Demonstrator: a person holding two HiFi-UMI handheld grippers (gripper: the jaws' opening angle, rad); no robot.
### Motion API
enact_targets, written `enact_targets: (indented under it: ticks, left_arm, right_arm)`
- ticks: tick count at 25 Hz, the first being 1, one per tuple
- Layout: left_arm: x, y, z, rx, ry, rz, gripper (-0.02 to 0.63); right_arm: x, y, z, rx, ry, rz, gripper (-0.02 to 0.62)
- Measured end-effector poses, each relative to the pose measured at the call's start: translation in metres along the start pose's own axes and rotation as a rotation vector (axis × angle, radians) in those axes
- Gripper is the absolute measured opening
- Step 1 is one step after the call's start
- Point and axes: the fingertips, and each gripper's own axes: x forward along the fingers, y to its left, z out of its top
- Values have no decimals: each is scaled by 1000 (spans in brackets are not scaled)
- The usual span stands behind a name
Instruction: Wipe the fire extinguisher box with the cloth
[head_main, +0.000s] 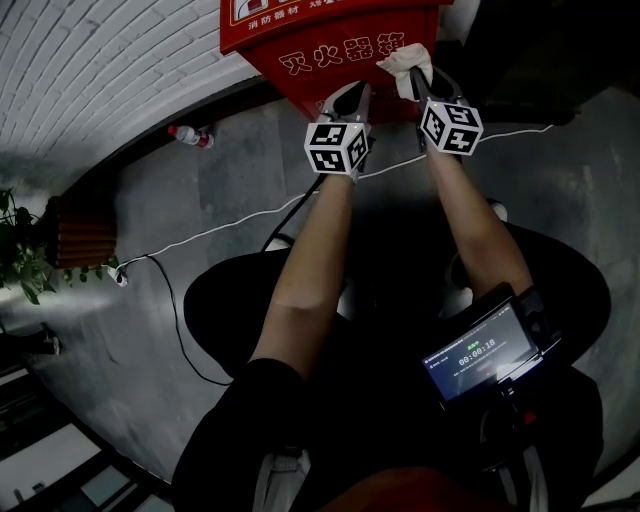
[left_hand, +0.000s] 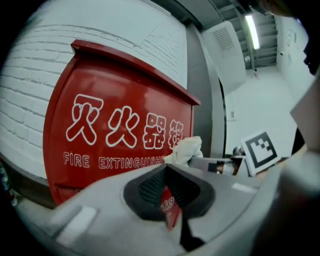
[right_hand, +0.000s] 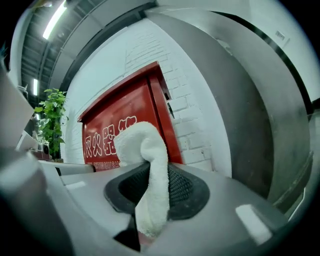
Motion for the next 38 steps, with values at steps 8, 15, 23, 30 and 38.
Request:
enact_targets:
  ticks: [8, 15, 23, 30, 38]
  left_arm:
    - [-8, 0, 3, 13, -9, 12, 2]
    - [-39, 10, 18, 41, -30, 52, 3]
    - [-86, 34, 35, 44, -60, 118, 3]
    - [-118, 43, 49, 52, -89, 148, 3]
    - [-141, 43, 56, 56, -103, 163, 3]
  right_arm:
    - [-9, -20, 2, 18, -9, -58, 92]
    - [-20, 29, 19, 30, -85, 18, 92]
    - [-20, 98, 26, 12, -93, 121, 92]
    - [-27, 142, 28, -10, -93, 179, 92]
    - [-41, 178, 26, -54, -82, 237, 92]
